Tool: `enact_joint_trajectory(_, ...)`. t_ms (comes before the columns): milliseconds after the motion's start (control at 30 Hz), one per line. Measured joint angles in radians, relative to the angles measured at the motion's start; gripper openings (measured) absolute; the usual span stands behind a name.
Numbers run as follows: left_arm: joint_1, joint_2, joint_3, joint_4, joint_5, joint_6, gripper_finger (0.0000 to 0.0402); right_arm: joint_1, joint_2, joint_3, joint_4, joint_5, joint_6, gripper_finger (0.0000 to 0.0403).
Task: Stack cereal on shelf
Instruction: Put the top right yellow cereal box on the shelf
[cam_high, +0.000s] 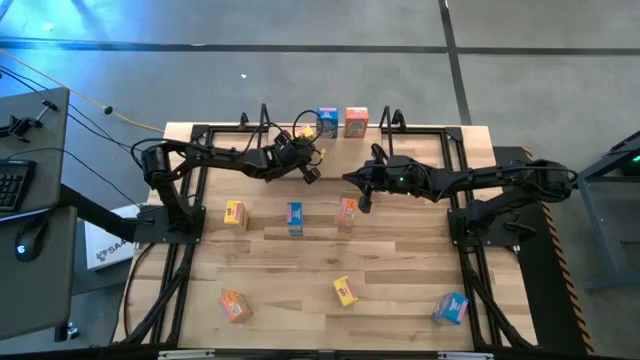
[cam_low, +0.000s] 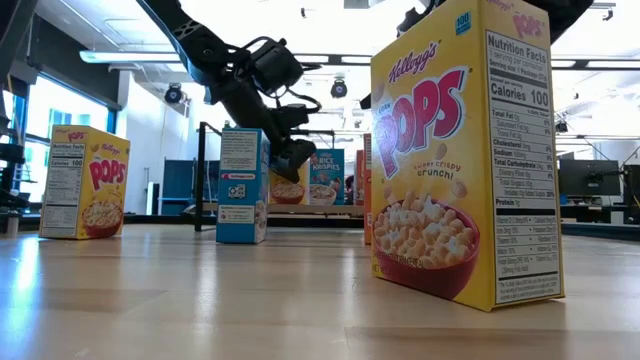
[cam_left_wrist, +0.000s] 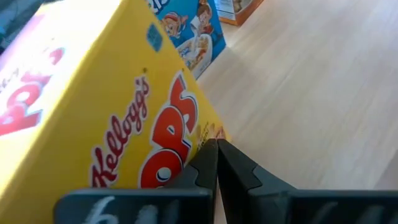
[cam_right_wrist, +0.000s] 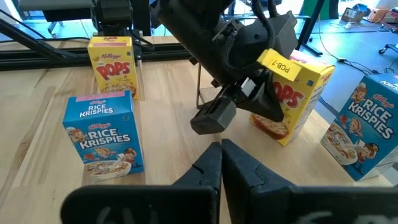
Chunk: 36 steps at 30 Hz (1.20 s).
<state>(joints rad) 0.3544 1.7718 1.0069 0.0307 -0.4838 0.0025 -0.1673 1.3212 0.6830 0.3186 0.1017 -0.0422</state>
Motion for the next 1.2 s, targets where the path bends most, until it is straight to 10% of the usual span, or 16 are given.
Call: enact_joint_trajectory(1200, 0.042, -0.004, 0.123, -0.344, -0.078, 0.113, 0.0, 0.0, 0.0, 0.0, -0.016, -0.016, 0.002, 0.0)
